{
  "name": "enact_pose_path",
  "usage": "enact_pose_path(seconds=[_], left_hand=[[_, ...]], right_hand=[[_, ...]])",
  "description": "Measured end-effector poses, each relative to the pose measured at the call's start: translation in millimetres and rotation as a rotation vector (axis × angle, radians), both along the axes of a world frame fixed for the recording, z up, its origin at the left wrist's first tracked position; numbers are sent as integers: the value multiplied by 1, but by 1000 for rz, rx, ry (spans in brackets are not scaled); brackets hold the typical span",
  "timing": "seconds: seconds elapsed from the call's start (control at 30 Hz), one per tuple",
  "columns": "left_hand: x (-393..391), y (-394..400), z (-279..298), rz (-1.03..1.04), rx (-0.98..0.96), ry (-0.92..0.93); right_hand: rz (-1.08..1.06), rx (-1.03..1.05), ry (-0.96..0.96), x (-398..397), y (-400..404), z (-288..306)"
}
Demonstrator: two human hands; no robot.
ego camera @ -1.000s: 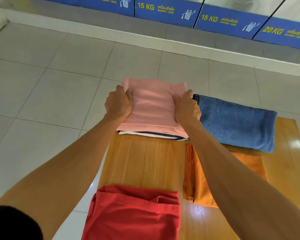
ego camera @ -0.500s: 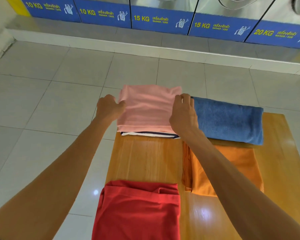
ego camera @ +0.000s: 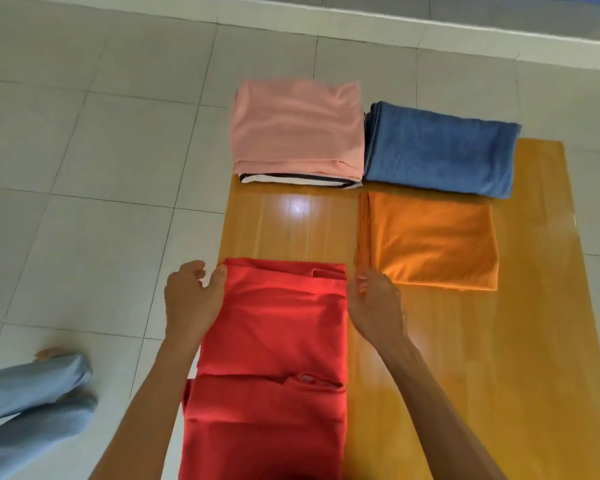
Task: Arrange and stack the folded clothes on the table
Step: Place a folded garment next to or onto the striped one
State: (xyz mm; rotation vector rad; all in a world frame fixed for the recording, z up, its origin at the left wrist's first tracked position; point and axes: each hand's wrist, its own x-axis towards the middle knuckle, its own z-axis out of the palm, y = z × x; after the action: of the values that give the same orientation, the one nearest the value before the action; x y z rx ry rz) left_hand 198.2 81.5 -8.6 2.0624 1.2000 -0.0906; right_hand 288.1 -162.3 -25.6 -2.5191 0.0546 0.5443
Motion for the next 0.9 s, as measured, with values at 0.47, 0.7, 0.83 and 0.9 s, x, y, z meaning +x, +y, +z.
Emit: enact_pose_path(seconds=[0.47,0.7,0.83,0.9], left_hand=[[-32,-17,-17,-12,-173,103],[-12,-3,-7,-63,-114,17],[14,9,5,-89,-130,-14],[33,17,12,-83,-164,-52]], right_hand=[[-169,259,145,-39,23,-2],[-182,334,31,-17,29,4],[-172,338,10,16,34,16],[-167,345,4,38,38,25]])
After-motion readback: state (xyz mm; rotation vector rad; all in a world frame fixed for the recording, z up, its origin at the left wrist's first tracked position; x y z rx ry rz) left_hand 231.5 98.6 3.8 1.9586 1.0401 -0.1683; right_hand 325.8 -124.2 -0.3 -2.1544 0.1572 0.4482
